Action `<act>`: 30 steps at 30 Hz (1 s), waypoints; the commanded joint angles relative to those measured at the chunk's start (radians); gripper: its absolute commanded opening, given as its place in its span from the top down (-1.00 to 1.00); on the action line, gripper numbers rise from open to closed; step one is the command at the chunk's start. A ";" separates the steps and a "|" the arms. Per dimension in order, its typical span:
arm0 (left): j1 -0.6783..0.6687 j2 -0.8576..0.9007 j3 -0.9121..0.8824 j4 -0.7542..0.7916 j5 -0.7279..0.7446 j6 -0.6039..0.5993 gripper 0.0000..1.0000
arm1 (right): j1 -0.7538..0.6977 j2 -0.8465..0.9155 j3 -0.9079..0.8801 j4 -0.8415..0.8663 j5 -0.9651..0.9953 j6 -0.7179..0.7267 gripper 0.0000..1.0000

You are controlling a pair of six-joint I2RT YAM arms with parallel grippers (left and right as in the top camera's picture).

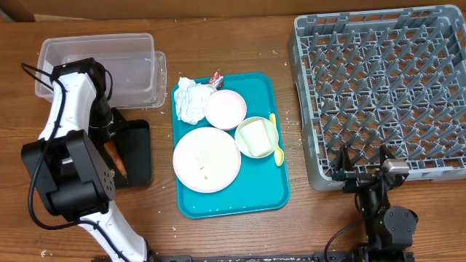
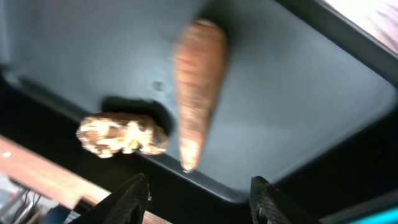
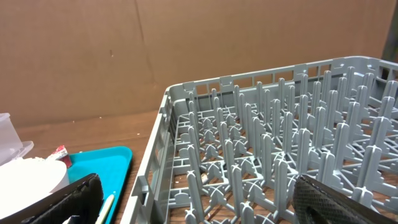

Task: Sort waste into correct bins and load items into the dishwasher
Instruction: 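Open the left gripper to drop the carrot onto the black tray, then move the left gripper to the rim of the white rice plate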

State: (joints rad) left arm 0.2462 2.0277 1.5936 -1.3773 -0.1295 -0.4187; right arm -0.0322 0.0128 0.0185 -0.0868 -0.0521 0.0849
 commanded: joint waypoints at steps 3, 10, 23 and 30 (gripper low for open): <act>-0.086 0.005 0.002 -0.014 0.173 0.149 -0.15 | -0.001 -0.010 -0.010 0.006 -0.002 -0.003 -1.00; -0.264 -0.009 0.002 0.026 0.174 0.148 -0.16 | -0.001 -0.010 -0.010 0.006 -0.002 -0.003 -1.00; -0.384 -0.014 -0.004 0.119 0.172 0.277 0.02 | -0.001 -0.010 -0.010 0.006 -0.002 -0.003 -1.00; -0.430 -0.014 -0.016 0.124 0.258 0.408 0.07 | -0.001 -0.010 -0.010 0.006 -0.002 -0.003 -1.00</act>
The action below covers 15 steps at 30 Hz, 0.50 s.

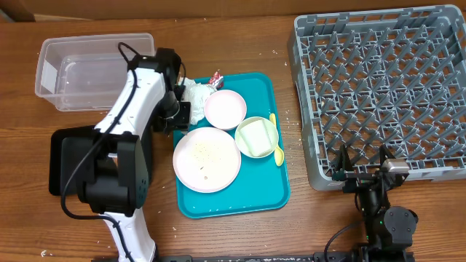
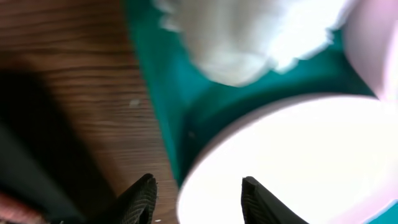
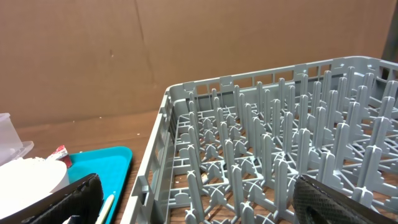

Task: Sort waste into correct bins and load items into the dishwasher
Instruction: 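Move the left gripper to the rim of the white rice plate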

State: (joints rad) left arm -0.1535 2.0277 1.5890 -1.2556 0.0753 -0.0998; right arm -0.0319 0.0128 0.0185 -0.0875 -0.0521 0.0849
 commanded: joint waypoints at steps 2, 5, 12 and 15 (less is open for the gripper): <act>-0.053 -0.014 -0.012 0.002 0.044 0.100 0.06 | -0.001 -0.010 -0.010 0.007 -0.002 -0.003 -1.00; -0.083 -0.014 -0.012 0.003 -0.023 0.100 0.03 | -0.001 -0.010 -0.010 0.007 -0.002 -0.003 -1.00; -0.082 -0.014 -0.016 0.028 -0.102 0.097 0.03 | -0.001 -0.010 -0.010 0.007 -0.002 -0.003 -1.00; -0.075 -0.013 -0.017 0.034 -0.099 0.105 0.03 | -0.001 -0.010 -0.010 0.007 -0.002 -0.003 -1.00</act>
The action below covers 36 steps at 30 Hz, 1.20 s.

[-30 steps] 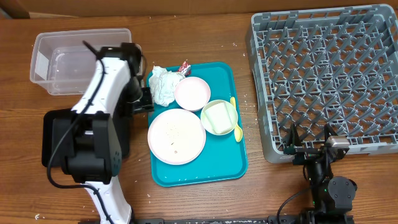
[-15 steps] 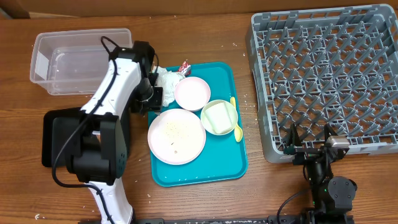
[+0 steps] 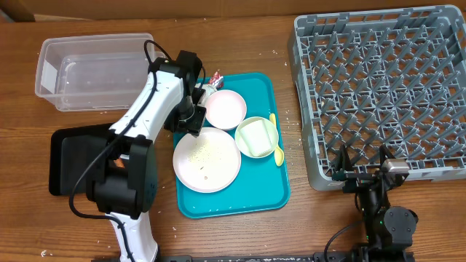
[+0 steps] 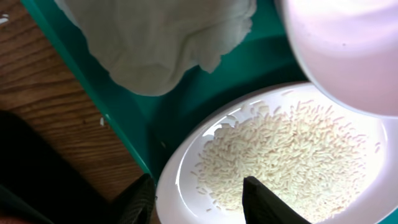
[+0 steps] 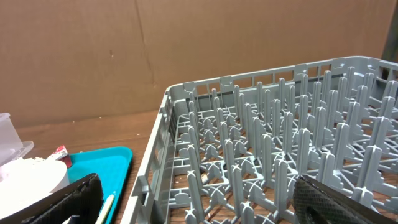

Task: Sort waste into correct bins and load items into the dishwasher
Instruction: 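Move the left gripper to the rim of the white rice plate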

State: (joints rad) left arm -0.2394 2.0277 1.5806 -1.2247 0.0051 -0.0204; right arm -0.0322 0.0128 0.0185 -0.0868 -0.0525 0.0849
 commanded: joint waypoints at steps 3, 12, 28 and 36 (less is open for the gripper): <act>0.007 -0.010 -0.017 -0.005 -0.026 0.025 0.05 | -0.001 -0.010 -0.010 0.006 -0.002 -0.003 -1.00; 0.002 -0.008 -0.146 0.054 -0.013 0.024 0.14 | -0.001 -0.010 -0.010 0.006 -0.002 -0.003 -1.00; 0.002 -0.008 -0.146 0.086 -0.046 0.024 0.47 | -0.001 -0.010 -0.010 0.006 -0.002 -0.003 -1.00; 0.002 -0.008 -0.146 0.104 -0.045 0.025 0.67 | -0.001 -0.010 -0.010 0.006 -0.002 -0.003 -1.00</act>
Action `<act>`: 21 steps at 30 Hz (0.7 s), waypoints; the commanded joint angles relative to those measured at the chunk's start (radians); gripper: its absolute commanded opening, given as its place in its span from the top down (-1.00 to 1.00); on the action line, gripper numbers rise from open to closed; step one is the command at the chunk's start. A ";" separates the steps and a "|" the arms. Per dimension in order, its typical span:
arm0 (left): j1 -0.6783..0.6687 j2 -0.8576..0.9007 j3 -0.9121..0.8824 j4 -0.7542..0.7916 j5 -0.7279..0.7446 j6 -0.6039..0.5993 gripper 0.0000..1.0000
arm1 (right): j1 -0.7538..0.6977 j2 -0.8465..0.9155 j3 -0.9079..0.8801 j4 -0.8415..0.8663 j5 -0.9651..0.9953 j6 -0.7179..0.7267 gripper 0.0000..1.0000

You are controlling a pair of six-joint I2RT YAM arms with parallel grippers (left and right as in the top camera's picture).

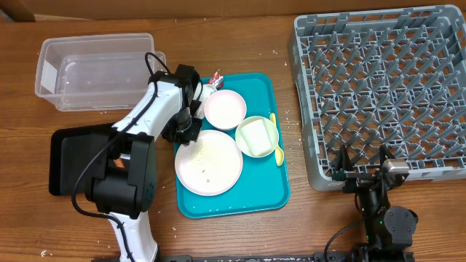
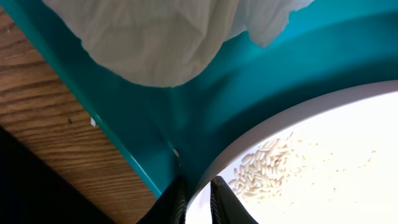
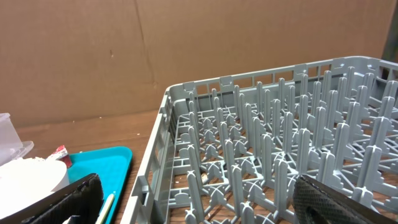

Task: Sort waste into correct bins and load items into the dishwasher
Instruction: 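Move the left gripper to the rim of the white rice plate, then grip the plate rim with the left gripper and lift it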

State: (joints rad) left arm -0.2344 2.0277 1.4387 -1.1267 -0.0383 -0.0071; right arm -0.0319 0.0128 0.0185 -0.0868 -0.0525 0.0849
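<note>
A white plate (image 1: 210, 161) with rice grains (image 2: 264, 165) lies on the teal tray (image 1: 233, 196). My left gripper (image 1: 188, 135) is shut on the plate's near-left rim (image 2: 211, 180), one finger above it and one below. A crumpled white napkin (image 2: 161, 37) lies just beyond, partly hidden under the arm in the overhead view. A pink bowl (image 1: 225, 108), a green bowl (image 1: 256, 136), a yellow spoon (image 1: 277, 149) and a red wrapper (image 1: 216, 78) share the tray. My right gripper (image 3: 199, 211) stands open at the grey dish rack's (image 1: 386, 87) front edge.
A clear plastic bin (image 1: 95, 69) stands at the back left. A black bin (image 1: 80, 160) sits left of the tray, with a bit of orange food showing past the arm. The rack's pegs (image 3: 280, 155) fill the right wrist view.
My left gripper was open just above the plate's left rim; now it is lower and shut on that rim. The plate has shifted slightly. The right arm has not moved.
My left gripper was open over the black bin, with a carrot and a food lump lying in it. It then stood at the tray's left edge by the napkin, then over the rice plate's rim. Now it grips that rim.
</note>
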 commanded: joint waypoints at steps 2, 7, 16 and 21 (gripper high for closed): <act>-0.003 -0.008 -0.004 0.006 0.006 0.013 0.64 | -0.001 -0.010 -0.010 0.006 -0.002 -0.003 -1.00; -0.003 -0.005 -0.008 0.026 0.021 0.038 0.47 | -0.001 -0.010 -0.010 0.006 -0.002 -0.003 -1.00; -0.003 -0.004 -0.019 0.064 0.021 0.053 0.60 | -0.001 -0.010 -0.010 0.006 -0.002 -0.003 -1.00; -0.003 -0.004 -0.044 0.067 0.020 0.053 0.64 | -0.001 -0.010 -0.010 0.006 -0.002 -0.003 -1.00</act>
State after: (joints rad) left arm -0.2344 2.0277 1.4193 -1.0622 -0.0265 0.0265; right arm -0.0322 0.0128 0.0185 -0.0864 -0.0525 0.0853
